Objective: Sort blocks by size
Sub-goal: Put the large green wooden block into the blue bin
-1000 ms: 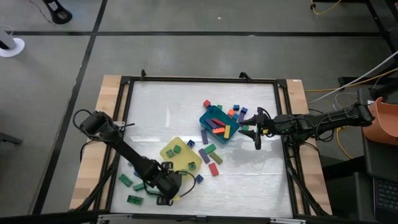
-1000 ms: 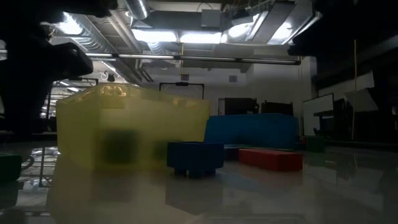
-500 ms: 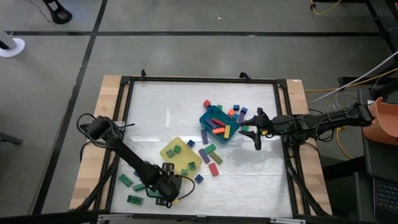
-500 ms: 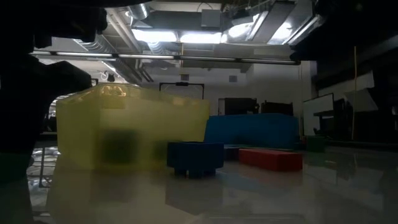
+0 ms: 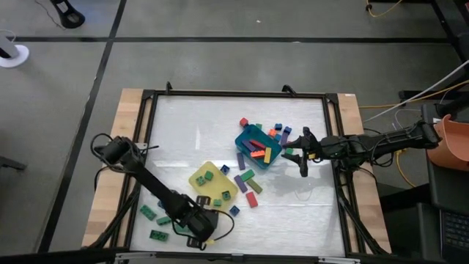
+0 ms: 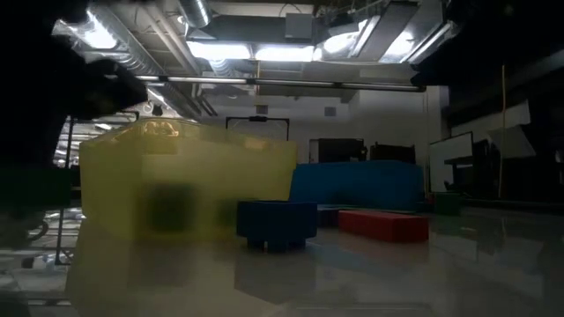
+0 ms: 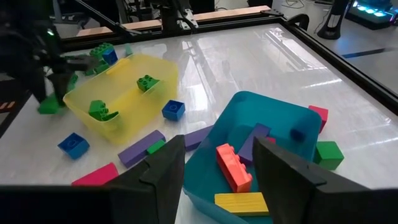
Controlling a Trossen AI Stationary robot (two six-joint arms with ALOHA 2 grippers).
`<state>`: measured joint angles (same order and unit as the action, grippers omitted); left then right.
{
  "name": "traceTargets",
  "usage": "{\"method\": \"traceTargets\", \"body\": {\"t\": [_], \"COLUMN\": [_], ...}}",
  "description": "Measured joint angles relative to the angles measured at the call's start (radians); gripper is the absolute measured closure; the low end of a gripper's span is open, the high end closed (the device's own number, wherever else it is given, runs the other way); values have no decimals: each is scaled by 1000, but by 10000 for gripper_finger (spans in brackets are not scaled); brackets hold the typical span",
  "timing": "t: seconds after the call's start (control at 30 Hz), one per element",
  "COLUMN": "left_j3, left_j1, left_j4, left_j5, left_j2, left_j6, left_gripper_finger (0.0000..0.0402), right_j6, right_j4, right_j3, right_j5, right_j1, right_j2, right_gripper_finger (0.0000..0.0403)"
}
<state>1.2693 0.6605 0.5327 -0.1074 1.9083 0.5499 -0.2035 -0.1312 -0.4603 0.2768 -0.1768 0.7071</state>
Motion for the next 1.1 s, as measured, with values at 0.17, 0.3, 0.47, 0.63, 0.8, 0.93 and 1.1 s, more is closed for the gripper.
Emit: {"method": "traceTargets", "body": {"t": [0.17, 0.3, 0.47, 0.63, 0.8, 0.93, 1.1], "left_j3": [86, 152, 200, 203, 202, 203, 202], "left_j1": [-32, -77, -162, -300, -466, -575, -651], "left_j4": [-6, -5, -2, -51, -159, -264, -286], "left_j5": [-4, -40, -258, -384, -369, -276, -231], "left_j2": [-16, -39, -55, -48, -9, 18, 53], "left_j6": [-54, -172, -413, -606, -699, -735, -616], "left_gripper_finger": [292, 292, 292, 278, 273, 271, 266], "right_j6": [0, 0, 0, 0, 0, 0, 1], "right_j4": [0, -2, -2, -3, -9, -20, -63], "right_j3": [0, 0, 0, 0, 0, 0, 0], "right_j5": [0, 0, 0, -1, -1, -1, -1], "right_j1": [0, 1, 0, 0, 0, 0, 0], "right_j2": [0, 0, 0, 0, 0, 0, 0], "right_gripper_finger": [214, 214, 214, 214, 214, 214, 214]}}
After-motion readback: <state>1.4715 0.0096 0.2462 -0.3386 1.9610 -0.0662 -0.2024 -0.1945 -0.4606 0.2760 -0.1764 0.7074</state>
